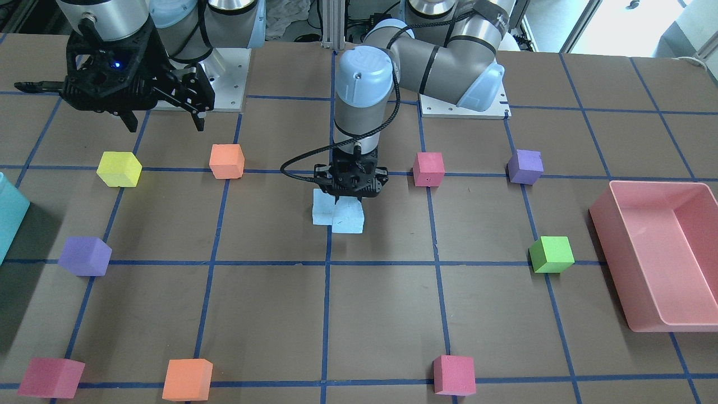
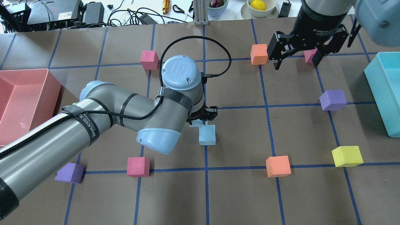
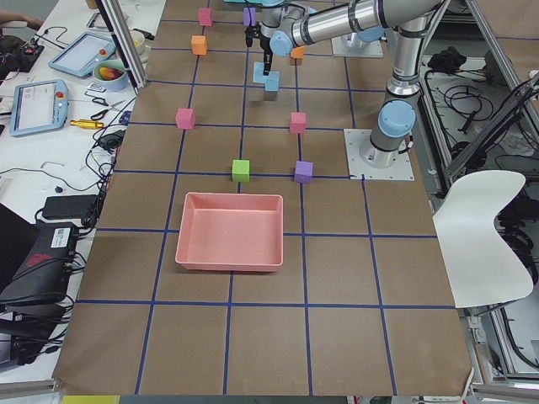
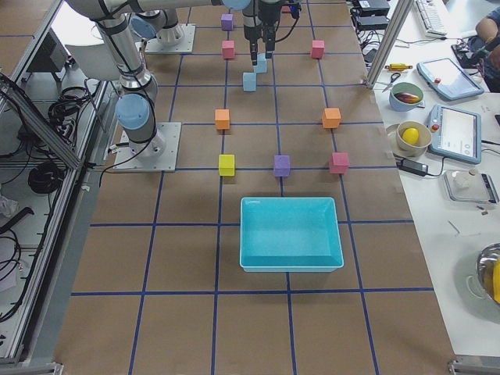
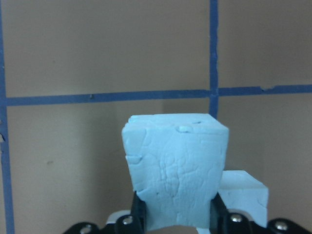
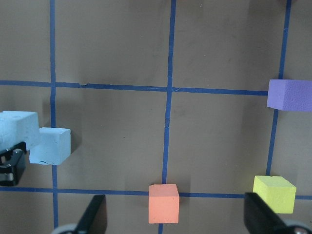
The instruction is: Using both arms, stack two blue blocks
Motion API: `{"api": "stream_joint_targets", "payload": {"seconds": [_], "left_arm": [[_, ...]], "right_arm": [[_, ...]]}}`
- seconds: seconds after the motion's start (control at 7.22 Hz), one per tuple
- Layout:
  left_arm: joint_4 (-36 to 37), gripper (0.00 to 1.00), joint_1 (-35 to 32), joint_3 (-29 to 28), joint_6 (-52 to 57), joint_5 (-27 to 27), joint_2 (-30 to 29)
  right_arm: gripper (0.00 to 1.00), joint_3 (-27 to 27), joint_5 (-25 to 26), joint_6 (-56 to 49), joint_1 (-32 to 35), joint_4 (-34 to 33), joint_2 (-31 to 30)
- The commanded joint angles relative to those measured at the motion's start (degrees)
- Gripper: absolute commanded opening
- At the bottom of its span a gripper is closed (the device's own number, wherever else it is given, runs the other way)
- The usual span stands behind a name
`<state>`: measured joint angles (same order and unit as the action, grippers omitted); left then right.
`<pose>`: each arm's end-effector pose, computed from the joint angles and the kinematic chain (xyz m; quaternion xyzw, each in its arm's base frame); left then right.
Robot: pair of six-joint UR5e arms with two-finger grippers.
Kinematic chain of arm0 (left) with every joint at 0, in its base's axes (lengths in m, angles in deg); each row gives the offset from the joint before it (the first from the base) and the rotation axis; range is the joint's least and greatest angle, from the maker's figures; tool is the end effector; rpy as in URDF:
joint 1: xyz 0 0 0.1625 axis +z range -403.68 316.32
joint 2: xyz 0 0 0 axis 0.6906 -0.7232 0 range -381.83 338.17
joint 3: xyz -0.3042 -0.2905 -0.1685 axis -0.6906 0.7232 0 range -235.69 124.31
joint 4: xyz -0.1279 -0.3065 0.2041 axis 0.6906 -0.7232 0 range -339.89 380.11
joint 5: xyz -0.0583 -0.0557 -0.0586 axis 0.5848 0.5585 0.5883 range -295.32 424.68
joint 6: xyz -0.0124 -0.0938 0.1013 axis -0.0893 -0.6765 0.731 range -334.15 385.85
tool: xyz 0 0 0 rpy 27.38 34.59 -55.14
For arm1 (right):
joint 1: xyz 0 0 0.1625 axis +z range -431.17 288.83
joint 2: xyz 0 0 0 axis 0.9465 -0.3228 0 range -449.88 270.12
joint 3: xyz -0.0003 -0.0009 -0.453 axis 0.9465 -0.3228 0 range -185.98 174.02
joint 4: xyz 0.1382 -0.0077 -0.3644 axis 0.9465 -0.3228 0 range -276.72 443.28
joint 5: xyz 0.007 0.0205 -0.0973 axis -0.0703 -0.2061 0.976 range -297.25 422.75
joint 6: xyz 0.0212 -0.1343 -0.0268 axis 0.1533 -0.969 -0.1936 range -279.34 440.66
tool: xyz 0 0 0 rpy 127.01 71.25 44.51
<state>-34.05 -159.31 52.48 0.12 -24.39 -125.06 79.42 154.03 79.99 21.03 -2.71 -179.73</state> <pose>-0.3500 -0.4160 0.2822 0.0006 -0.9992 0.0314 0.0241 0.1481 -0.4618 0.5063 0.0251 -0.9996 0.0040 0.0111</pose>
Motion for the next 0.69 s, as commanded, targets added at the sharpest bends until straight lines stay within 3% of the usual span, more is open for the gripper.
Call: {"api": "stream_joint_targets", "payload": {"seconds": [0.0,0.55], "left_arm": [[-0.51,0.08,-3.80,0.20,-3.97,0.75,-0.39],[-0.51,0.23,-3.90,1.60,-3.71,-0.04,-1.27]], "right_arm": [[1.00,0.03,0.04,0.32,0.00,-0.14,0.29],[1.00,0.55,0.21,0.06,0.00,-0.05,0.30]]}}
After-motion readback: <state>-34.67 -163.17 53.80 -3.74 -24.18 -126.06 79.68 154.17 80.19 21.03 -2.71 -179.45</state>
